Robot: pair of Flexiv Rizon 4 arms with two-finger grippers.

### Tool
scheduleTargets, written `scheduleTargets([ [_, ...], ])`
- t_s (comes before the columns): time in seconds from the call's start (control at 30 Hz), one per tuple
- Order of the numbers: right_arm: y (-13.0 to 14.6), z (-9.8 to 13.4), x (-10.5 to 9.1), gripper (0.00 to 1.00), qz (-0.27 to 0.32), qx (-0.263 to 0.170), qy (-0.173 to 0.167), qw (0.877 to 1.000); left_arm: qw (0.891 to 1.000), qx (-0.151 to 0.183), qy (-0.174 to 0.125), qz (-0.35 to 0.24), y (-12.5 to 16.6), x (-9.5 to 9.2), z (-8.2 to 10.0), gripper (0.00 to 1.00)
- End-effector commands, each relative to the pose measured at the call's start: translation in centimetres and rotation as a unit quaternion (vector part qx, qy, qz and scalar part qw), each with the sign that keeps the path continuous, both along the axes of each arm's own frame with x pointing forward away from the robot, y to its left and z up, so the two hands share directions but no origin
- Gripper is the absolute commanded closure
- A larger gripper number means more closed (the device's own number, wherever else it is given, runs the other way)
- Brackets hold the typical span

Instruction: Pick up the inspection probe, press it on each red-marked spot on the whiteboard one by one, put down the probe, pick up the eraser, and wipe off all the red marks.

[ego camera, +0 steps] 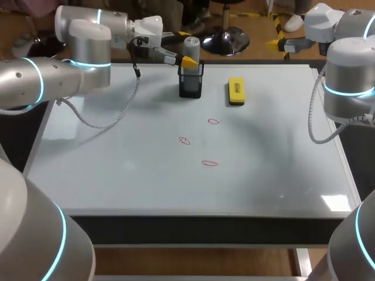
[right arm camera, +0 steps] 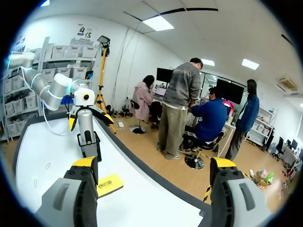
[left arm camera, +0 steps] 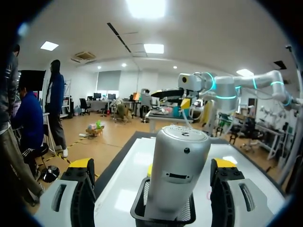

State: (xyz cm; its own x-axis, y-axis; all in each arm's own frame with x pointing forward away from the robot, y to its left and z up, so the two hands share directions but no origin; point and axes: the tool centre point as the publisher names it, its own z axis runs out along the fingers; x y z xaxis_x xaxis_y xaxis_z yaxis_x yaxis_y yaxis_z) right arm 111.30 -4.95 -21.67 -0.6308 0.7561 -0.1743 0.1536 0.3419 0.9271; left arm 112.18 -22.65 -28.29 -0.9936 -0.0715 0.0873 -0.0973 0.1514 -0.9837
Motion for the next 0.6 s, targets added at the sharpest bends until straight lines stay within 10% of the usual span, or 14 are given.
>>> scheduleTargets([
  [0.03,-0.02,-0.01,0.03,0.0,0.0,0.0,0.0,1.0,1.0,-0.004,-0.001,-0.003,-0.49,0.0,-0.19,0.0],
  [0.6,-0.02,-0.01,0.03,0.0,0.0,0.0,0.0,1.0,1.0,-0.014,0.004,-0.021,-1.31,-0.7,-0.43,0.0],
])
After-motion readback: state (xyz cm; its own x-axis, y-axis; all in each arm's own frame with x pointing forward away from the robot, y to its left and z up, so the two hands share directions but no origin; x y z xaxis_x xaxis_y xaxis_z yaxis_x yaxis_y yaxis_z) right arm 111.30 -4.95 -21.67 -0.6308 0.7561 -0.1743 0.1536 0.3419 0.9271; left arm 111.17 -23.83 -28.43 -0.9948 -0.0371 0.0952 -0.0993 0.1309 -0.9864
